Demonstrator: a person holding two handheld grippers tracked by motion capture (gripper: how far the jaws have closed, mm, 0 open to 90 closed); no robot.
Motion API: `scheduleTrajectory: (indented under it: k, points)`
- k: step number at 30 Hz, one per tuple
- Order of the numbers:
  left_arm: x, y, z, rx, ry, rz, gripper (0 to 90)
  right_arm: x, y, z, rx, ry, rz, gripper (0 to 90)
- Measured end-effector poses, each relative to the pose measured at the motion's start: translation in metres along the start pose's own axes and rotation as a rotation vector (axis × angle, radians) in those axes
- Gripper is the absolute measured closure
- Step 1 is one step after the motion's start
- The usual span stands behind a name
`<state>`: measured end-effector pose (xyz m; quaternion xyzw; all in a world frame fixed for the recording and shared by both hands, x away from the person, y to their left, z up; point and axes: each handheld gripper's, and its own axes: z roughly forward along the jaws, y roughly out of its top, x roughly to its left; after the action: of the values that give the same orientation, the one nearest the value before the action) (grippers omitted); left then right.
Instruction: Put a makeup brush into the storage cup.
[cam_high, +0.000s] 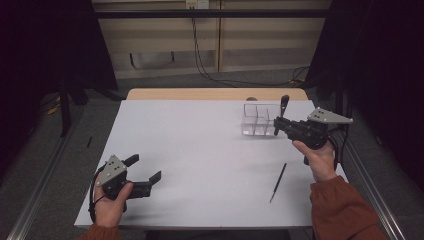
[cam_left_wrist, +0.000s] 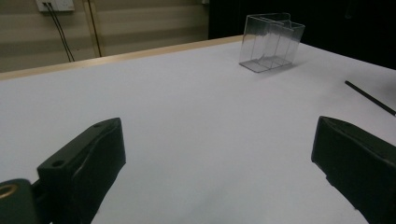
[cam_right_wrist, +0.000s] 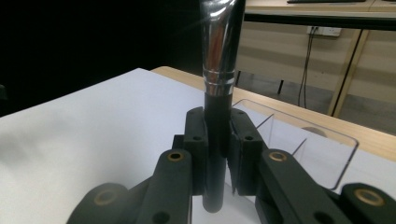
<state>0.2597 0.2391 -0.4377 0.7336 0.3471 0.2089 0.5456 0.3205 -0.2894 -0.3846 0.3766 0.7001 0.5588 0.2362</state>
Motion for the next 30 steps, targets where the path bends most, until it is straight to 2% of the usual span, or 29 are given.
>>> scheduleTrajectory:
  k: [7, 11, 15, 30]
  points:
    - [0.000, 0.000, 0.001, -0.007, -0.002, 0.011, 3.0, -0.013, 0.005, 0.012, 0.012, -0.043, 0.013, 79.4]
    - [0.001, -0.001, 0.000, -0.020, 0.007, -0.006, 3.2, -0.019, 0.010, 0.017, 0.015, -0.064, 0.014, 79.4]
    - [0.001, -0.001, 0.001, -0.027, 0.012, -0.004, 3.2, -0.025, 0.014, 0.021, 0.024, -0.085, 0.018, 79.4]
    - [0.001, -0.002, 0.002, -0.024, 0.007, 0.000, 3.2, -0.048, 0.015, 0.040, 0.041, -0.149, 0.037, 79.4]
